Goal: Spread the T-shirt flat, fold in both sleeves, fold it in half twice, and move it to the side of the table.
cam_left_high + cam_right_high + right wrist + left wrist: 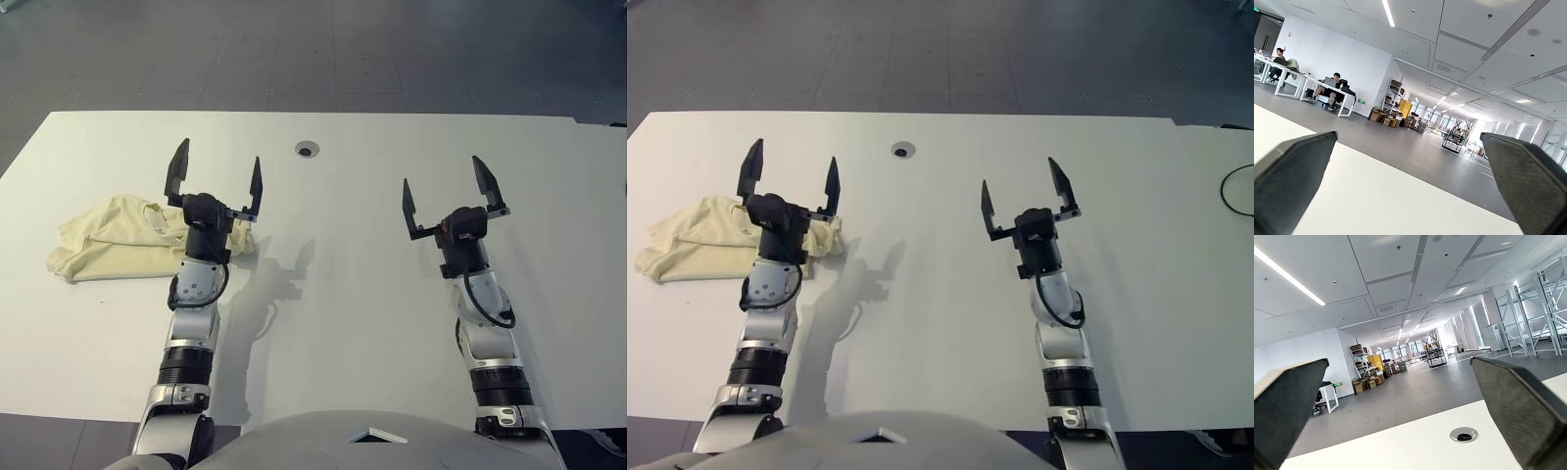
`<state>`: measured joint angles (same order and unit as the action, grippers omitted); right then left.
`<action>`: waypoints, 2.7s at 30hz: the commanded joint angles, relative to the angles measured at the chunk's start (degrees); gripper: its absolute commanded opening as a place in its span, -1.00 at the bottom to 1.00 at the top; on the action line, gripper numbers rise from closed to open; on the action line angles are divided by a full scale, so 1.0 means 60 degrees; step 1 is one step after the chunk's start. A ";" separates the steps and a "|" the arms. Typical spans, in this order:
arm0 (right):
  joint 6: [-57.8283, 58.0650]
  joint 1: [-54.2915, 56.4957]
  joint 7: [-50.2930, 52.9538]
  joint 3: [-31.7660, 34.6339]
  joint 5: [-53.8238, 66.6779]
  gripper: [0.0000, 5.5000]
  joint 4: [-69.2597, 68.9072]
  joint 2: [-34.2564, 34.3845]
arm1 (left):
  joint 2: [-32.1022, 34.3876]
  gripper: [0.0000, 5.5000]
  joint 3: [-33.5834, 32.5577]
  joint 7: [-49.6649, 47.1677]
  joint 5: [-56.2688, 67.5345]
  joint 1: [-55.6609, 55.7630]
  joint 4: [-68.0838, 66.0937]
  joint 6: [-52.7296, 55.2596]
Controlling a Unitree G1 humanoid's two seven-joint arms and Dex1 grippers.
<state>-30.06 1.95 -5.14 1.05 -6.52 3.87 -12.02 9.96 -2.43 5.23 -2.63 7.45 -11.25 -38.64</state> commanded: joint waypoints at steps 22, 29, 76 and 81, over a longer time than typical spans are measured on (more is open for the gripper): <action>0.0422 -0.0432 -0.0106 -0.0214 0.0034 0.96 -0.0831 0.0173 | 0.4087 0.95 -0.2141 -0.2529 -0.3170 0.0697 -0.2599 0.2056; 0.0604 -0.0496 -0.0105 -0.0289 -0.0010 0.96 -0.1024 0.0218 | 0.5788 0.95 -0.1297 -0.2565 -0.4317 0.0730 -0.4792 0.3088; 0.9611 -0.2277 -0.4516 0.0158 0.3618 0.96 -0.6768 -0.3509 | 0.2715 0.95 0.2935 0.3071 -0.1361 -0.3838 0.6271 1.0467; 0.9705 -0.2118 -0.5350 0.0624 0.4399 0.96 -0.6699 -0.3992 | 0.2882 0.95 0.3401 0.3385 -0.1374 -0.4071 0.6731 1.0342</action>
<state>27.58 -11.63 -34.72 3.03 17.94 -36.02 -33.87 25.77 16.41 23.55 -10.87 -15.03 29.21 22.44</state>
